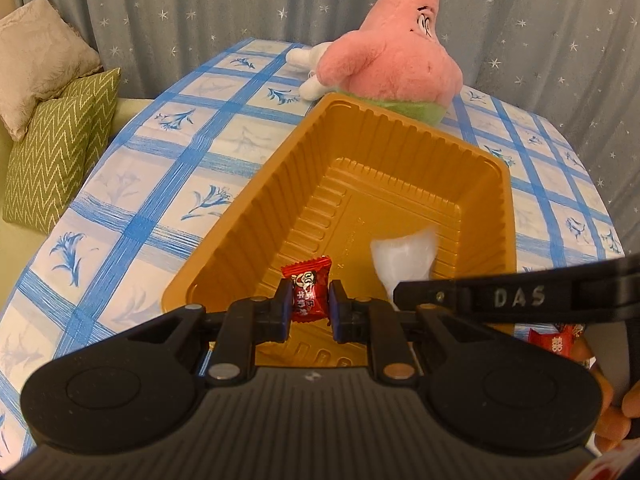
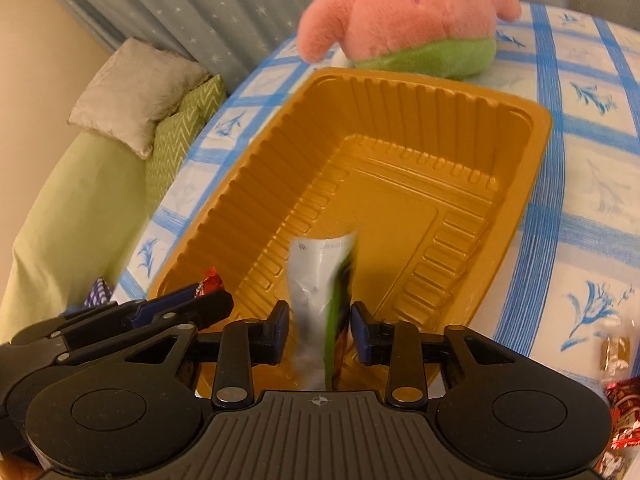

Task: Organize snacks
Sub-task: 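Open the left tool to drop the red candy while the right tool drops the silver pouch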

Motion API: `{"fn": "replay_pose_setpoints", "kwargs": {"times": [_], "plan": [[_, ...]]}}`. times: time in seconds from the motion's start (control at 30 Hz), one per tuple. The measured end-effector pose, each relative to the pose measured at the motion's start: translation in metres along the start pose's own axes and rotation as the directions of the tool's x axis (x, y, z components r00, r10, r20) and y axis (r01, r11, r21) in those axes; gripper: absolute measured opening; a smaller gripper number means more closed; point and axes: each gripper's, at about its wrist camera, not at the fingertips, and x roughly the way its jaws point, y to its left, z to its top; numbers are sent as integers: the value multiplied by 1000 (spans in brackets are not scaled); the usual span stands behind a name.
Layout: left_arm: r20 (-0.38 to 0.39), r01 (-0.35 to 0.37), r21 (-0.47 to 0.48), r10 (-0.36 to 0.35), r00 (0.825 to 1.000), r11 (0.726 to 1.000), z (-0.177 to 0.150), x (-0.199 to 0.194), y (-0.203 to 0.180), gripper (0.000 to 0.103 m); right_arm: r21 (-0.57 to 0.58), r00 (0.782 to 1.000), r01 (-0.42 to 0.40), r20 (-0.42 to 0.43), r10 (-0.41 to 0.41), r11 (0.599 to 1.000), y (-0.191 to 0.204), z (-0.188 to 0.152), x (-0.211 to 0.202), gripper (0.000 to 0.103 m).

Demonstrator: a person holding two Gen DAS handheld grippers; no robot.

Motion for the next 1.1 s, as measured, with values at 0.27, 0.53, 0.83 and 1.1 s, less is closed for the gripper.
{"fn": "replay_pose_setpoints", "kwargs": {"times": [0.27, 0.53, 0.83, 1.1], "plan": [[5, 12, 4, -12, 1000, 1000, 0, 0, 1, 17, -14, 999, 11, 48, -11, 1000, 2, 4, -16, 47], [14, 16, 16, -17, 1000, 1000, 3, 0, -5, 19, -14, 997, 20, 81, -19, 1000, -1, 2, -33, 47], [41, 14, -21, -13, 999, 1000, -17, -32, -7, 28, -30, 992, -23, 120, 27, 999, -8, -18, -70, 48], [47, 8, -41, -6, 999, 999, -47, -69, -20, 29, -55, 991, -31, 125, 38, 998, -20, -54, -107, 49]]}}
